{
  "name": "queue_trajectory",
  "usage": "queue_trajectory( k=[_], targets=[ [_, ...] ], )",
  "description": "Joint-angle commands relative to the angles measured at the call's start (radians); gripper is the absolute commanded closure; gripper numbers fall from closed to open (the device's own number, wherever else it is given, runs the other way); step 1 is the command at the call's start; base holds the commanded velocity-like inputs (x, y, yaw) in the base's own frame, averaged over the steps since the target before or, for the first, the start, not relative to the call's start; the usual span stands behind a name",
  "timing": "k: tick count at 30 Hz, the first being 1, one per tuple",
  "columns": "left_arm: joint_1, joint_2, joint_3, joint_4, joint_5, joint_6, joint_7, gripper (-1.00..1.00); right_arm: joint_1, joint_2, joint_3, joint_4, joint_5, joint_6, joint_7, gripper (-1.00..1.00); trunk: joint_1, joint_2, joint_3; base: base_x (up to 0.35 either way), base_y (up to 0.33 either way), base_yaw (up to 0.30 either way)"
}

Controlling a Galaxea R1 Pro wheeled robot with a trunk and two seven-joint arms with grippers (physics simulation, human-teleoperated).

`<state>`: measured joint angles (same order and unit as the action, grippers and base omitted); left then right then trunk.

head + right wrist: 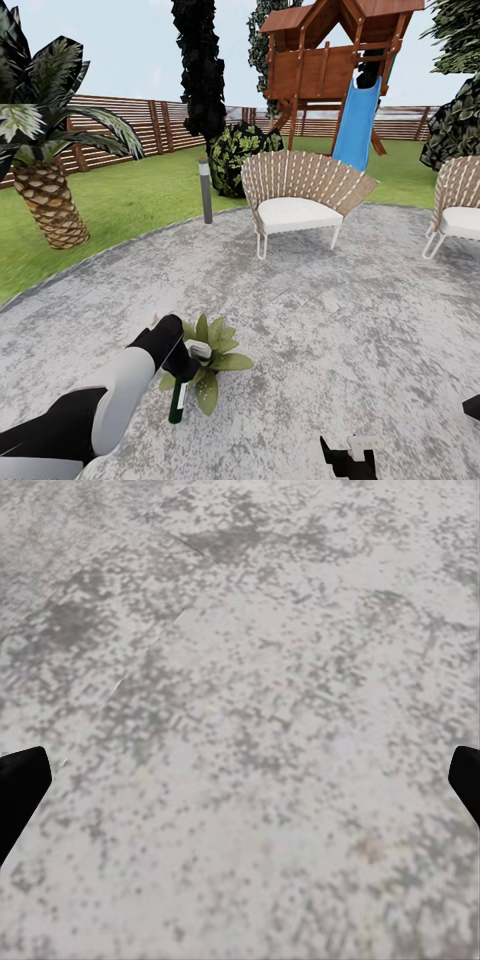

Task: Pick up the pesticide atomizer in the garden and spray insectifuge to fully cover both potted plants in the garden.

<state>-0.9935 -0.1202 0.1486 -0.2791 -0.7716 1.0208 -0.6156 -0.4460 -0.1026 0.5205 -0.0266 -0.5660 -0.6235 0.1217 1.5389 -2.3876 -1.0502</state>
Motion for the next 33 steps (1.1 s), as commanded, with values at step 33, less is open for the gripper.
queue_trajectory(
  k=[33],
  targets=[
    [-0.021, 0.069, 0.002, 0.035, -0.018, 0.007, -0.007, 1.0, 0.0, 0.0, 0.003, 0.001, -0.011, -0.002, 0.009, -1.0, 0.0, 0.0, -0.001, 0.043, 0.0, 0.0]
  ],
)
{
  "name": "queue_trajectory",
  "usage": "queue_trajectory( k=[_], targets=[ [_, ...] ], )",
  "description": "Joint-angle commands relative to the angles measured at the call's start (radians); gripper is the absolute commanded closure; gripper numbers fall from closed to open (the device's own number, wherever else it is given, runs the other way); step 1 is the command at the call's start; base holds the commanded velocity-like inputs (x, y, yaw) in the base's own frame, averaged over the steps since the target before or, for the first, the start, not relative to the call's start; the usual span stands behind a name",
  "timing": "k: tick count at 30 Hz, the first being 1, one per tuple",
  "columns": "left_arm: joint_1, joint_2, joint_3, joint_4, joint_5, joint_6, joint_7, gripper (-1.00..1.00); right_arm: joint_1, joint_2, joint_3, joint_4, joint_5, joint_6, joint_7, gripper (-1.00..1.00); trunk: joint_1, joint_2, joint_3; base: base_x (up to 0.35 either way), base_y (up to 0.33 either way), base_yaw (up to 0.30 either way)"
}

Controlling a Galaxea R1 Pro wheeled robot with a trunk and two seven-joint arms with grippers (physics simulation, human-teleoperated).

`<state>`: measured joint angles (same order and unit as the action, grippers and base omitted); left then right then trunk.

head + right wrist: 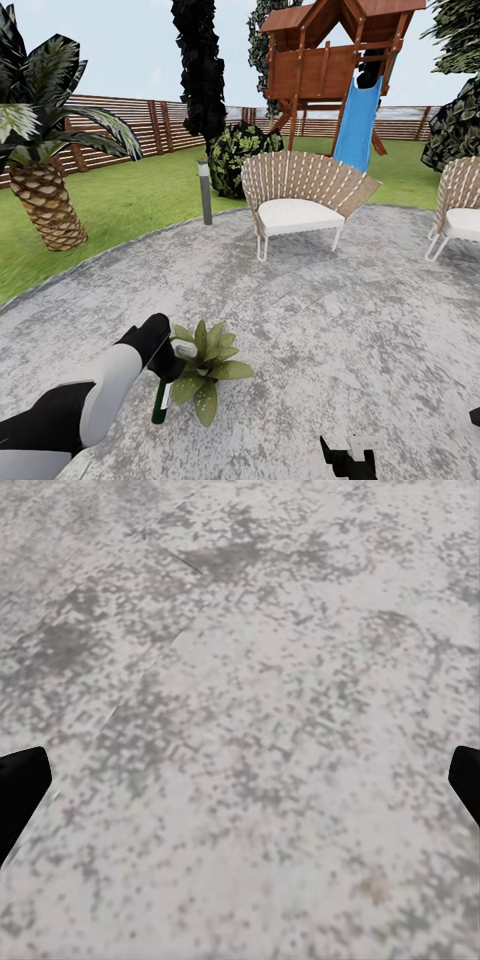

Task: Pick up the pesticide atomizer in the garden and spray insectifuge to fully cover both potted plants in the garden.

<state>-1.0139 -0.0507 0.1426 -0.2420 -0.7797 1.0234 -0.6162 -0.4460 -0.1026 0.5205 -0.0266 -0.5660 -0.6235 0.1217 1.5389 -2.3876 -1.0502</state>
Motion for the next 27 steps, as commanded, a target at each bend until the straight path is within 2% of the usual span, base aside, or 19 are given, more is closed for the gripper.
queue_trajectory(
  k=[1, 7, 10, 15, 22, 27],
  targets=[
    [0.0, 0.0, 0.008, -0.001, -0.01, 0.004, -0.007, 1.0, 0.0, 0.0, 0.003, 0.001, -0.011, -0.002, 0.009, -1.0, 0.0, 0.0, -0.001, 0.0, 0.0, 0.0],
    [0.01, -0.009, 0.008, 0.001, -0.01, 0.004, -0.007, 1.0, 0.0, 0.0, 0.003, 0.001, -0.01, -0.002, 0.009, -1.0, 0.0, 0.0, -0.001, -0.012, 0.0, 0.0],
    [0.009, -0.014, 0.011, 0.0, -0.01, 0.004, -0.007, 1.0, 0.0, 0.0, 0.003, 0.001, -0.01, -0.002, 0.009, -1.0, 0.0, 0.0, -0.001, -0.23, 0.0, 0.0],
    [0.009, -0.008, 0.008, 0.0, -0.01, 0.004, -0.007, 1.0, 0.0, 0.0, 0.003, 0.001, -0.011, -0.002, 0.009, -1.0, 0.0, 0.0, -0.001, -0.077, 0.0, -0.017],
    [0.012, -0.01, 0.007, 0.0, -0.01, 0.004, -0.007, 1.0, 0.0, -0.001, 0.003, 0.001, -0.009, -0.002, 0.009, -1.0, 0.0, 0.0, -0.001, -0.013, -0.001, -0.255],
    [0.012, -0.012, 0.008, 0.0, -0.01, 0.004, -0.007, 1.0, 0.0, -0.001, 0.003, 0.001, -0.01, -0.002, 0.009, -1.0, 0.0, 0.0, -0.001, -0.236, -0.075, -0.079]
  ],
)
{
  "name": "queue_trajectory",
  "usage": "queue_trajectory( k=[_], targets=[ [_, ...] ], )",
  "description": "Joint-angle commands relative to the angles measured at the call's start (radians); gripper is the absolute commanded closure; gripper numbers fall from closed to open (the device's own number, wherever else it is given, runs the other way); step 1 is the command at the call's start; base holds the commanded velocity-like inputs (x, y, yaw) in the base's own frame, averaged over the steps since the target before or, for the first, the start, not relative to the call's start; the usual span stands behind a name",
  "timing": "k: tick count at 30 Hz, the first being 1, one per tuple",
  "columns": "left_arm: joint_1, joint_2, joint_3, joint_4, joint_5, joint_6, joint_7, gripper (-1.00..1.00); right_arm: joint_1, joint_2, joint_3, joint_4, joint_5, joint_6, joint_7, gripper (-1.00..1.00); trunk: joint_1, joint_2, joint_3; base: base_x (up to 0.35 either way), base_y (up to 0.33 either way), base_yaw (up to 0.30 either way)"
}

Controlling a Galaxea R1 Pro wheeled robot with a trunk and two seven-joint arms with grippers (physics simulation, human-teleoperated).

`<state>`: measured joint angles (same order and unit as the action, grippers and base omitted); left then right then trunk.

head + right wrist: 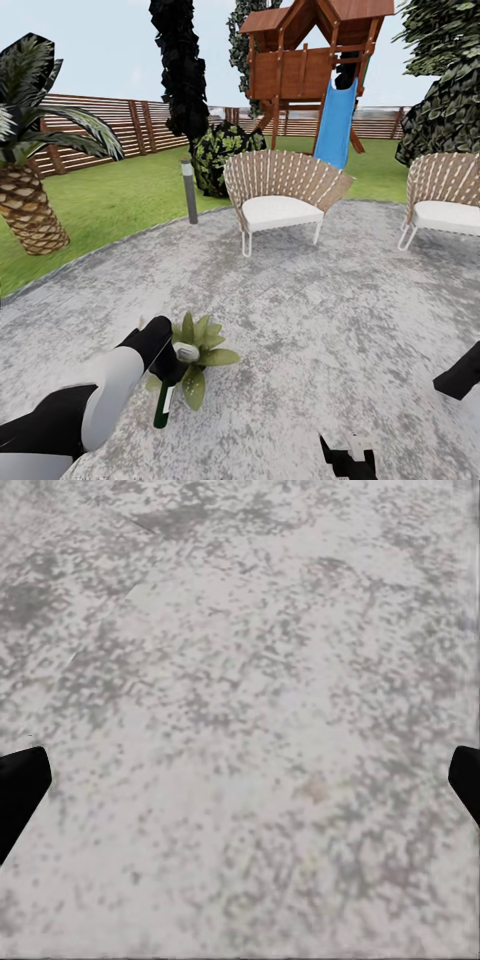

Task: Pick up the pesticide atomizer in the garden and spray insectifuge to fully cover both potted plants in the garden.

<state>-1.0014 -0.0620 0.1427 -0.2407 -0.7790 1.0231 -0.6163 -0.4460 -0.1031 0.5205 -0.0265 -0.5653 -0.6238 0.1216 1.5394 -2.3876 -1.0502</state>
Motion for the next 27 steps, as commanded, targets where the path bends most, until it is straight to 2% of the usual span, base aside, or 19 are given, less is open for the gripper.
queue_trajectory(
  k=[1, 15, 19, 22, 24, 27],
  targets=[
    [0.0, 0.0, 0.008, -0.002, -0.011, 0.005, -0.007, 1.0, 0.0, 0.0, 0.003, 0.0, -0.011, -0.002, 0.009, -1.0, -0.001, 0.0, -0.001, -0.301, -0.098, -0.01],
    [0.003, -0.005, 0.013, -0.002, -0.009, 0.003, -0.006, 1.0, 0.0, 0.0, 0.003, 0.0, -0.01, -0.002, 0.009, -1.0, -0.001, 0.0, -0.001, -0.313, -0.013, -0.001],
    [0.002, -0.034, 0.015, -0.003, -0.005, 0.003, -0.006, 1.0, 0.0, 0.0, 0.003, 0.0, -0.01, -0.002, 0.009, -1.0, -0.001, 0.0, -0.001, -0.254, 0.0, 0.0],
    [0.003, -0.043, 0.013, -0.003, -0.008, 0.003, -0.006, 1.0, 0.0, 0.0, 0.003, 0.0, -0.011, -0.002, 0.009, -1.0, -0.001, 0.0, -0.001, -0.055, 0.0, 0.0],
    [0.004, -0.04, 0.009, -0.003, -0.009, 0.003, -0.006, 1.0, 0.0, 0.0, 0.003, 0.001, -0.011, -0.002, 0.009, -1.0, -0.001, 0.0, -0.001, -0.014, 0.0, 0.0],
    [0.004, -0.014, 0.008, -0.003, -0.011, 0.002, -0.005, 1.0, 0.0, 0.0, 0.003, 0.0, -0.01, -0.002, 0.009, -1.0, -0.001, 0.0, -0.001, -0.003, 0.005, 0.0]
  ],
)
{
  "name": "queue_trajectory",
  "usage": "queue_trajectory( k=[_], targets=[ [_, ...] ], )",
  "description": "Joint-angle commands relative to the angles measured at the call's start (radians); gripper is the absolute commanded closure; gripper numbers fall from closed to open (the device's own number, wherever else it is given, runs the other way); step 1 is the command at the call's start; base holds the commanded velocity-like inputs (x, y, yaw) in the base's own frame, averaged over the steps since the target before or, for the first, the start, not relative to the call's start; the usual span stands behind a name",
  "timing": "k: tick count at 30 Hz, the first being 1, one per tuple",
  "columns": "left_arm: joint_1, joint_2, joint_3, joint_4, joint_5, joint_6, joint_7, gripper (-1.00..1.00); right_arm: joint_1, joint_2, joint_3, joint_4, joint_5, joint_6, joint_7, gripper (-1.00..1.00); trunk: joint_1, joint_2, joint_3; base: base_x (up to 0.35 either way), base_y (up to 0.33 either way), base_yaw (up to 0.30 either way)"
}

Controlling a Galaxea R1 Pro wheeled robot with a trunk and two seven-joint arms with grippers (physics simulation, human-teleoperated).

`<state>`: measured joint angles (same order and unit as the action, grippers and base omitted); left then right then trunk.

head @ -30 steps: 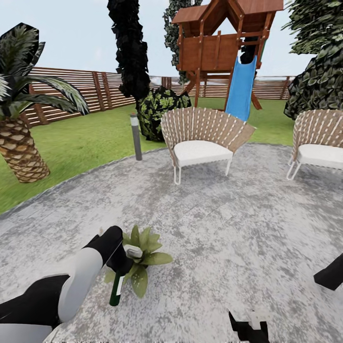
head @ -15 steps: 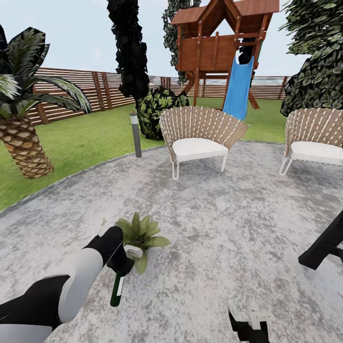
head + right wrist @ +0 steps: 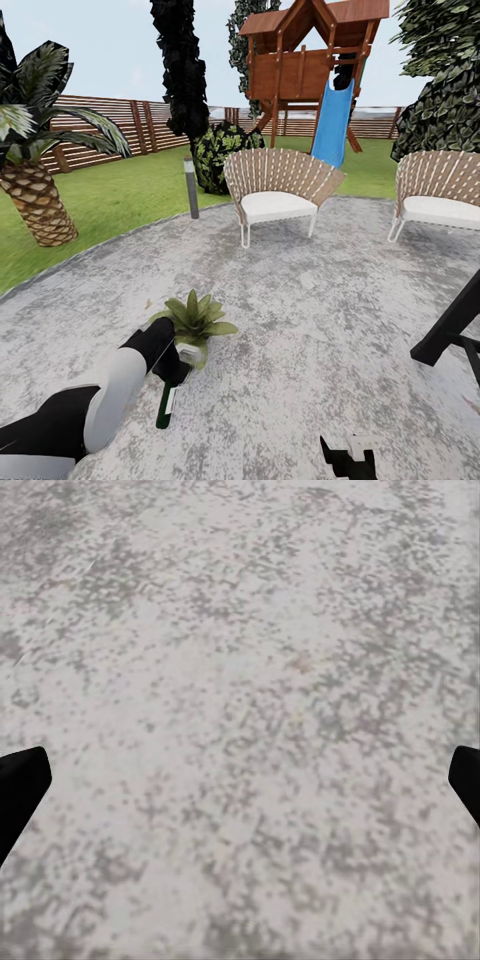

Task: Pick up the pesticide atomizer in the garden and spray insectifuge to fully cover both potted plants in the garden.

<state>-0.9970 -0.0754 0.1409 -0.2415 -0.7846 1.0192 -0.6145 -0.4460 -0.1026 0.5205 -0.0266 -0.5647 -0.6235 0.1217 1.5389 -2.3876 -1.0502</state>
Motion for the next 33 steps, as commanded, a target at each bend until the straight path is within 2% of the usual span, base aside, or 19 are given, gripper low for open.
queue_trajectory(
  k=[1, 3, 7, 17, 22, 33],
  targets=[
    [-0.001, 0.018, 0.011, -0.002, -0.005, 0.006, -0.007, 1.0, 0.0, 0.0, 0.003, 0.001, -0.011, -0.002, 0.009, -1.0, 0.0, 0.0, -0.001, 0.004, 0.103, 0.0],
    [-0.002, 0.039, 0.015, -0.005, -0.005, 0.006, -0.007, 1.0, 0.0, 0.0, 0.003, 0.001, -0.011, -0.002, 0.009, -1.0, 0.0, 0.0, -0.001, 0.04, 0.203, 0.0],
    [-0.004, 0.051, 0.017, -0.013, -0.007, 0.006, -0.007, 1.0, 0.0, 0.0, 0.003, 0.001, -0.011, -0.002, 0.009, -1.0, 0.0, 0.0, -0.001, 0.074, 0.275, 0.0],
    [-0.011, 0.047, 0.011, -0.018, -0.01, 0.005, -0.007, 1.0, 0.0, -0.001, 0.003, 0.001, -0.012, -0.002, 0.009, -1.0, 0.0, 0.0, -0.001, 0.047, 0.3, 0.0],
    [-0.014, 0.04, 0.012, -0.017, -0.01, 0.005, -0.007, 1.0, 0.0, -0.003, 0.003, 0.001, -0.012, -0.002, 0.009, -1.0, 0.0, 0.0, -0.001, 0.21, 0.256, -0.014],
    [-0.003, 0.052, 0.008, -0.011, -0.009, 0.005, -0.007, 1.0, 0.0, -0.002, 0.003, 0.001, -0.012, -0.002, 0.009, -1.0, 0.0, 0.0, -0.001, 0.057, 0.051, -0.265]
  ],
)
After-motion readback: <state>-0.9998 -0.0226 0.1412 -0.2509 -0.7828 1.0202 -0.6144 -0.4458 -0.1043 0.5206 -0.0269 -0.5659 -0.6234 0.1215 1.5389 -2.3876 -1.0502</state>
